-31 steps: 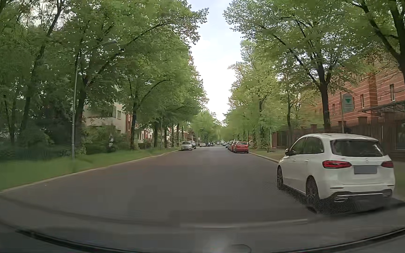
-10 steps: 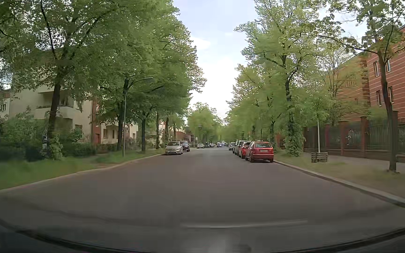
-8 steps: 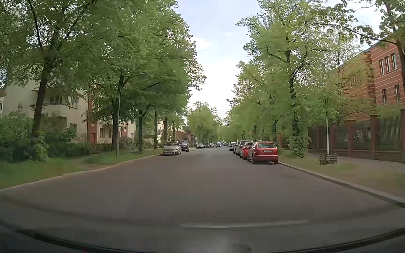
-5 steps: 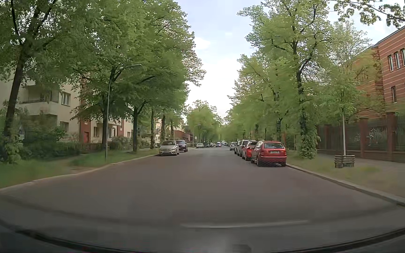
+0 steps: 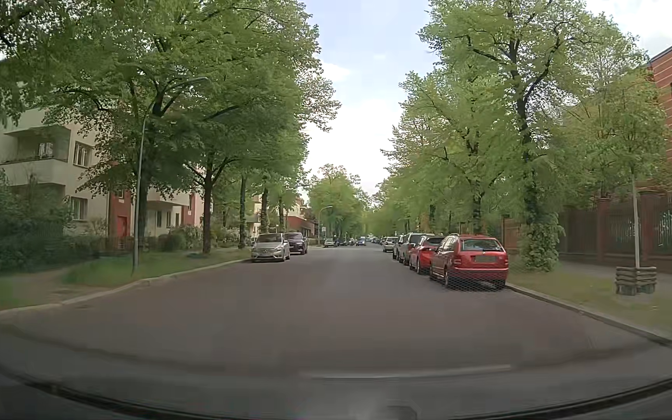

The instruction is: Follow the waypoints while adhering to traffic rules and regulations

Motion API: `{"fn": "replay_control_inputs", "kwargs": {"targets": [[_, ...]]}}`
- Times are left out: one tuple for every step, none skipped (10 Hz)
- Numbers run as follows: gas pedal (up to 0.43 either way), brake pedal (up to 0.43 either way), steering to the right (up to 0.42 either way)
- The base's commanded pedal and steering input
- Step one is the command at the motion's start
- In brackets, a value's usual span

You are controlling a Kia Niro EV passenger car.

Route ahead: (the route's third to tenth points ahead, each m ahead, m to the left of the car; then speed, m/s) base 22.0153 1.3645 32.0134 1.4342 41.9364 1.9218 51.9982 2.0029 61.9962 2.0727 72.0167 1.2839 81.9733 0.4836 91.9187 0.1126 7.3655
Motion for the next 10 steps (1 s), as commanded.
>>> {"fn": "replay_control_inputs", "kwargs": {"targets": [[0.37,0.018,0.0],[0.37,0.018,0.0],[0.37,0.018,0.0],[0.37,0.018,0.0],[0.37,0.018,0.0],[0.378,0.018,0.0],[0.378,0.018,0.001],[0.378,0.018,0.006],[0.378,0.018,0.007],[0.378,0.018,0.008]]}}
